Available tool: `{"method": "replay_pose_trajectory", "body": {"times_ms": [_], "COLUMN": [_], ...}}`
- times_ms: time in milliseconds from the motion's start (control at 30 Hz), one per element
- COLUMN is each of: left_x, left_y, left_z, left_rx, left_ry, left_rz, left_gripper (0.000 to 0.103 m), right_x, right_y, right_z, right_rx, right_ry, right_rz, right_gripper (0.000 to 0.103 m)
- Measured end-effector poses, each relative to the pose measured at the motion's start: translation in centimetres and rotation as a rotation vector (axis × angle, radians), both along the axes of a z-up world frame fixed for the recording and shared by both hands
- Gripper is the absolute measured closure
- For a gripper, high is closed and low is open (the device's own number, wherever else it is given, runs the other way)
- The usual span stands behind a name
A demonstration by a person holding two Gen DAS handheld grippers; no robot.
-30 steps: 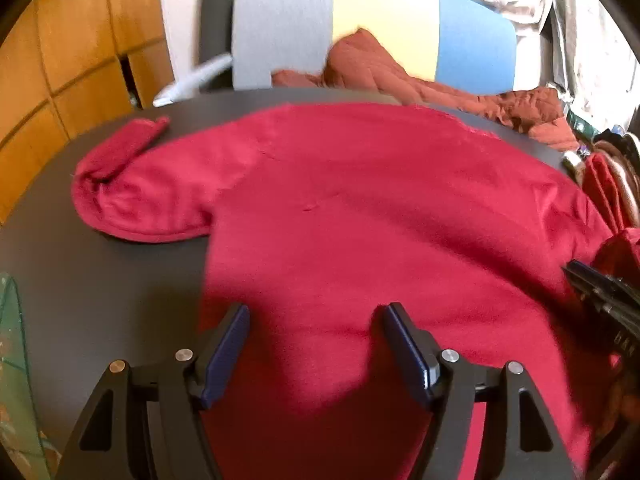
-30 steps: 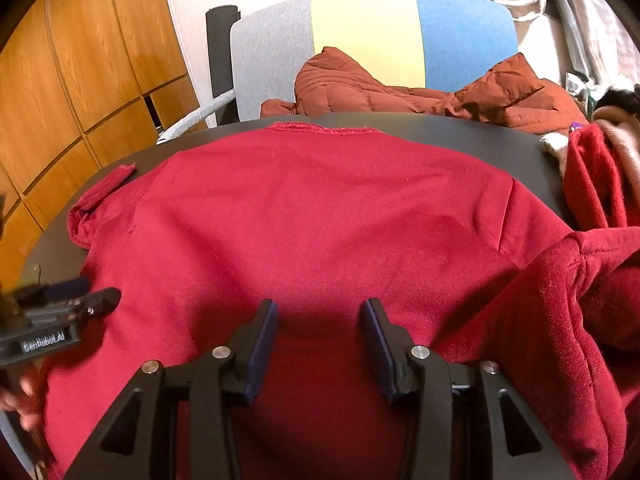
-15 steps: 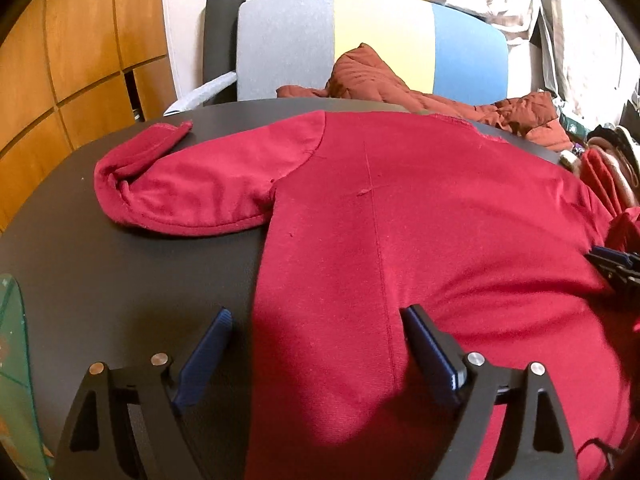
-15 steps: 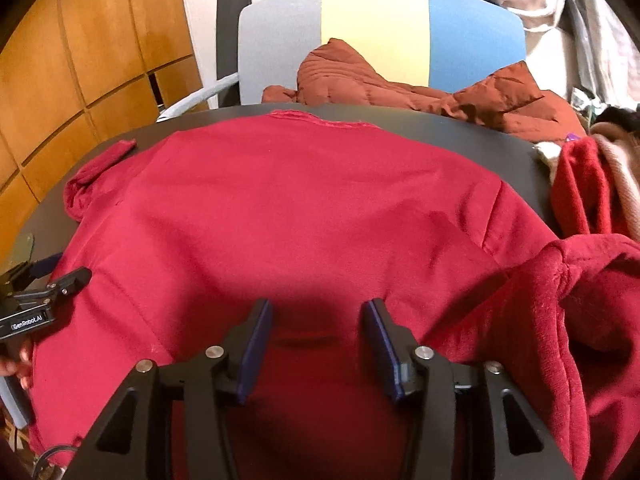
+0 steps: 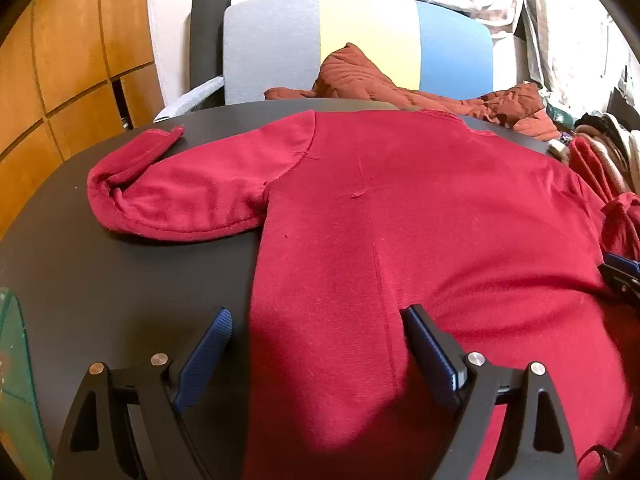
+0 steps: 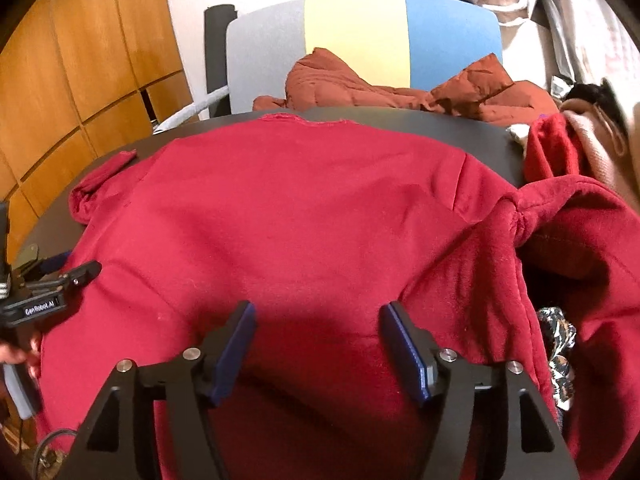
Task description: Fold clothes
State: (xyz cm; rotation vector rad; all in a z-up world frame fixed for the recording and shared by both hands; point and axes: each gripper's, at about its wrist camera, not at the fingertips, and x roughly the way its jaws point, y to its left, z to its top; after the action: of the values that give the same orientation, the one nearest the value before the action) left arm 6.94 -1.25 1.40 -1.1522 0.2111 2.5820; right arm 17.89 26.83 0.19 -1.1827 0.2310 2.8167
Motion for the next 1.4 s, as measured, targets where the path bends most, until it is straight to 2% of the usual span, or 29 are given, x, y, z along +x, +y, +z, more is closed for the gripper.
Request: {"method": "replay_pose_trajectory", "body": {"times_ms": [300,400,467,600,733,833,933,1067,1233,1300,1400], "left_x": [0.1,0.2,0.1,0.2,0.2,0.2,0.3,0.4,0.4,0.4,0.5], "left_y": [0.7,0.8,0.7,0.7,0.6,0.1,-0.2,-0.1,-0.1,-0.1,-0.2], "left_z": [-0.2,-0.2,-0.2,-0.3,-0.2,-0.2,-0.2,-0.2,-0.2,-0.2,-0.2], "left_rx": [-0.004,-0.002,0.000,0.004,0.002,0.009,0.020,0.017,0.023,0.024,0.026], "left_ry": [0.008,0.008,0.007,0.011,0.011,0.006,0.008,0.014,0.014,0.015,0.019], "left_rz": [0.022,0.026,0.027,0.024,0.000,-0.018,-0.023,-0.020,-0.018,-0.017,-0.016], "left_gripper": [0.010,0.010,0.010,0.010,0.010,0.010,0.010,0.010,0.010,0.010,0.010], "right_x": [0.1,0.1,0.8,4.3,8.5,11.6,14.8,17.9,18.5,18.8,19.2], "right_y": [0.4,0.6,1.2,3.2,6.6,10.0,13.8,17.9,21.3,21.8,21.9], "right_z": [-0.4,0.1,0.8,2.4,3.5,3.7,3.7,2.4,-0.3,-1.7,-3.7], "right_rx": [-0.010,-0.032,-0.089,-0.243,-0.340,-0.427,-0.574,-0.888,-1.232,-1.389,-1.568], "right_ry": [0.035,0.005,-0.011,0.026,0.047,0.027,0.041,0.118,0.167,0.204,0.239], "right_rz": [0.004,-0.003,-0.023,-0.089,-0.184,-0.289,-0.405,-0.544,-0.687,-0.757,-0.864], "right_gripper": [0.033,0.033,0.033,0.026,0.024,0.020,0.020,0.017,0.011,0.010,0.008]}}
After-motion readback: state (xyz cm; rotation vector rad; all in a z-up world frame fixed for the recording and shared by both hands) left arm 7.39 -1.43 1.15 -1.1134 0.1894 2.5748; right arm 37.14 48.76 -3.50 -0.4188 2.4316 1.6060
